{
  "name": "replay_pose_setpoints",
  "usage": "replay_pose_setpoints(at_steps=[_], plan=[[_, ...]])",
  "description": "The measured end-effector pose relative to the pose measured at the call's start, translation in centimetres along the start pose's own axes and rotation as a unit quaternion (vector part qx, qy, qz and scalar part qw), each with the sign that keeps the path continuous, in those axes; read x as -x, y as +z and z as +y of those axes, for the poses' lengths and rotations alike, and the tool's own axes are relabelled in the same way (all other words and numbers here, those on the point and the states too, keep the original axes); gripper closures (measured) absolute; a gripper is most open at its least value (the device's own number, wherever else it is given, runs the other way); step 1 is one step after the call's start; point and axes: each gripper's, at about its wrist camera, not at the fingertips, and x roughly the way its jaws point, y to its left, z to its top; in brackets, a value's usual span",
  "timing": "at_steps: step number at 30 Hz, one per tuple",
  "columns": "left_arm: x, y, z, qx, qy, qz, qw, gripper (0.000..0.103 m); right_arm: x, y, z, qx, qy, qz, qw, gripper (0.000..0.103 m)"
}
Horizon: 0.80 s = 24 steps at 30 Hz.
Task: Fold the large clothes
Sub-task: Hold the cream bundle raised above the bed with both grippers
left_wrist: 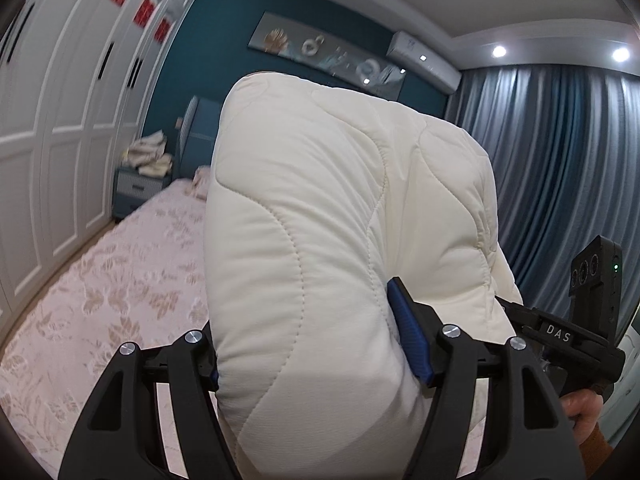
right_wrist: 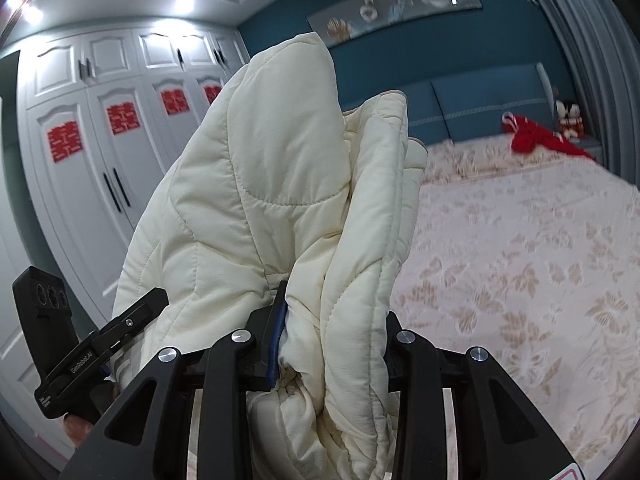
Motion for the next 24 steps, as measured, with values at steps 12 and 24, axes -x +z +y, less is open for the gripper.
replay_pose_setpoints(at_steps=[12,24], plan=[[-8.9,-7.9,7.1,0.035,0.029,0.097,0.9943,0.038,-11.6,-7.3,-5.6,-0.056,-0.022,0.097,0.993,0.071],[-14.4,-17.6,11.0,0.088,0.052,0.207,0.9731,0.038,-18.0,-16.1,-10.5,-0.101,-0.066,0.201,0.972,0.071]])
